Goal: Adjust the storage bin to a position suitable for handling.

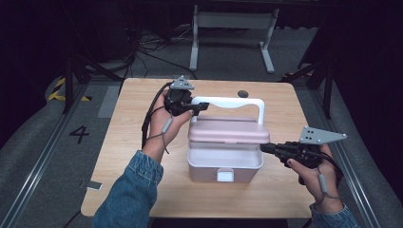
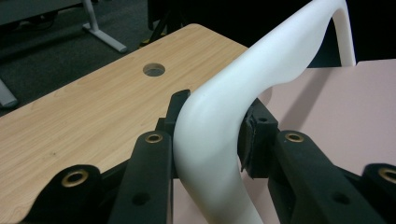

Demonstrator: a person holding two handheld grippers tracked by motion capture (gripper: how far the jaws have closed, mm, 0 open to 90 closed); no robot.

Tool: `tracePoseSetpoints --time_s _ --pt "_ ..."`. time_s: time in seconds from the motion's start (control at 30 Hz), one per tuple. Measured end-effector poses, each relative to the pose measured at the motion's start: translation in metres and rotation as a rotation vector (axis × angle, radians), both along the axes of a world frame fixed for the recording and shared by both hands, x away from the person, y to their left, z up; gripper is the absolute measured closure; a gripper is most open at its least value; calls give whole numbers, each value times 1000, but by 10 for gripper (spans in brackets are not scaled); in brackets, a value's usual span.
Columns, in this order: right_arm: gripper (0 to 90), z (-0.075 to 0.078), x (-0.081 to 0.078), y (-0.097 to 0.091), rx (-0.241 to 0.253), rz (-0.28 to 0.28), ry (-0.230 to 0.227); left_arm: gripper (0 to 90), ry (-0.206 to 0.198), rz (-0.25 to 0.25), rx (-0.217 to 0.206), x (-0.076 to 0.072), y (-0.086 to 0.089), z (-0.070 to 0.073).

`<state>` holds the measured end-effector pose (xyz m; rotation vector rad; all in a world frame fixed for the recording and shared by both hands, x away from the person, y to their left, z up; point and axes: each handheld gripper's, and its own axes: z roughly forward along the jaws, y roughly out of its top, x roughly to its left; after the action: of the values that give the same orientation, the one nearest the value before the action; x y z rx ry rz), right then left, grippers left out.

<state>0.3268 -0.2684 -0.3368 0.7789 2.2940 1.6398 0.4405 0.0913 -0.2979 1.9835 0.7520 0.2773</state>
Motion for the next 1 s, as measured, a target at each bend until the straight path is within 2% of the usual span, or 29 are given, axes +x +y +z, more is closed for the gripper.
tracePoseSetpoints --time_s 0.13,0.23,0.4,0.47,0.53,0.7,0.83,1.0 --pt "900 0 0 1 1 -6 -7 641 1 2 -3 -1 -1 -1" --pt "900 0 0 1 0 -8 -10 477 -19 33 34 -5 -5 -1" --pt "900 0 1 1 0 -7 -9 357 -46 31 82 -12 1 3" --pt "900 0 1 1 4 -9 -9 341 -66 35 91 -15 7 6" --pt "900 0 1 1 4 -10 -10 329 -86 42 82 -19 16 10" --pt "900 2 3 1 16 -21 -24 322 -111 59 78 -31 32 17" --pt "900 4 5 1 23 -27 -34 317 -119 54 81 -37 39 18" --pt "900 9 12 0 45 -33 -53 292 -102 54 112 -46 49 7"
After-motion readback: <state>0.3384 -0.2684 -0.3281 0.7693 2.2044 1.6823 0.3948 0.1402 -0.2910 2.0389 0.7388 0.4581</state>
